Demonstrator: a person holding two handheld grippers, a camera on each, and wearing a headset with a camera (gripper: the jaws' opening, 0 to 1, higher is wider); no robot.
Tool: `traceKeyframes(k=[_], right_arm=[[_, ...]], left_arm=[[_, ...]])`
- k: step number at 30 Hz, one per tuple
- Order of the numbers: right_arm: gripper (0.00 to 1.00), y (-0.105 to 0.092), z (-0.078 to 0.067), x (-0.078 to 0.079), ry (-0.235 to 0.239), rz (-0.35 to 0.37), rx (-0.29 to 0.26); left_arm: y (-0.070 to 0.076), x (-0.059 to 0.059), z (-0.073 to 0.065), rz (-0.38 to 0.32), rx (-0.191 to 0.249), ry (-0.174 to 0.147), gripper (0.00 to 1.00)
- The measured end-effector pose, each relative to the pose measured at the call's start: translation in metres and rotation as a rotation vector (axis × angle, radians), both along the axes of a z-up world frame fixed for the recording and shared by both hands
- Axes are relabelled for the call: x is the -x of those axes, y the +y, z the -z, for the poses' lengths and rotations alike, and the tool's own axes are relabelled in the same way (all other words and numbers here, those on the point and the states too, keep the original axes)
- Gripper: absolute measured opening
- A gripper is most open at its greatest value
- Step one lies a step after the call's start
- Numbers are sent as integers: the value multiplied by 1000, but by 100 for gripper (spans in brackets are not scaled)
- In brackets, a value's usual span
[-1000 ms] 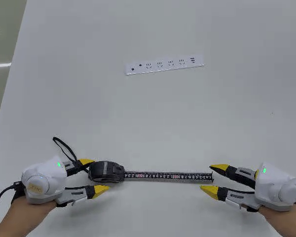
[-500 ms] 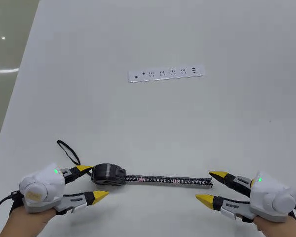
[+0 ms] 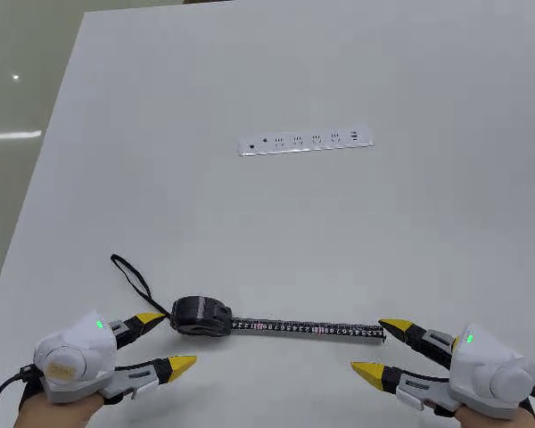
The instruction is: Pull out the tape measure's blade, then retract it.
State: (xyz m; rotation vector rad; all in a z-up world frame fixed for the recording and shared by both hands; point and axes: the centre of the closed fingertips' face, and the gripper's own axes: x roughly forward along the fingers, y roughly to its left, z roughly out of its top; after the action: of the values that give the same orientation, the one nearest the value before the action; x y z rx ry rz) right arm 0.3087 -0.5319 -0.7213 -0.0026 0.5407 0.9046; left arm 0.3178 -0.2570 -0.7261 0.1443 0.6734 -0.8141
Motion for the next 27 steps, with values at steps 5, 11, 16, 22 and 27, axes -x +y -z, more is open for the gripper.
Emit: traceKeyframes(k=[5,11,16,22,27], right_arm=[[51,-1,-1,5,-4,8,0],[51,-3,-2,11,-4,20,-10],[51,-4,-3,16,-7,27,-10],[51,-8,-6,20,-9,46,-18],[51,-10,-8,24,-16,58,-22]], left_arm=[[3,4,-4,-28,7,-9,51],[5,11,-7,-48,3,-14,54],[6,16,-9,-69,7,-19,56],[8,24,-11,-94,16,-24,58],[11,32,-10,-118,22,-19,60]])
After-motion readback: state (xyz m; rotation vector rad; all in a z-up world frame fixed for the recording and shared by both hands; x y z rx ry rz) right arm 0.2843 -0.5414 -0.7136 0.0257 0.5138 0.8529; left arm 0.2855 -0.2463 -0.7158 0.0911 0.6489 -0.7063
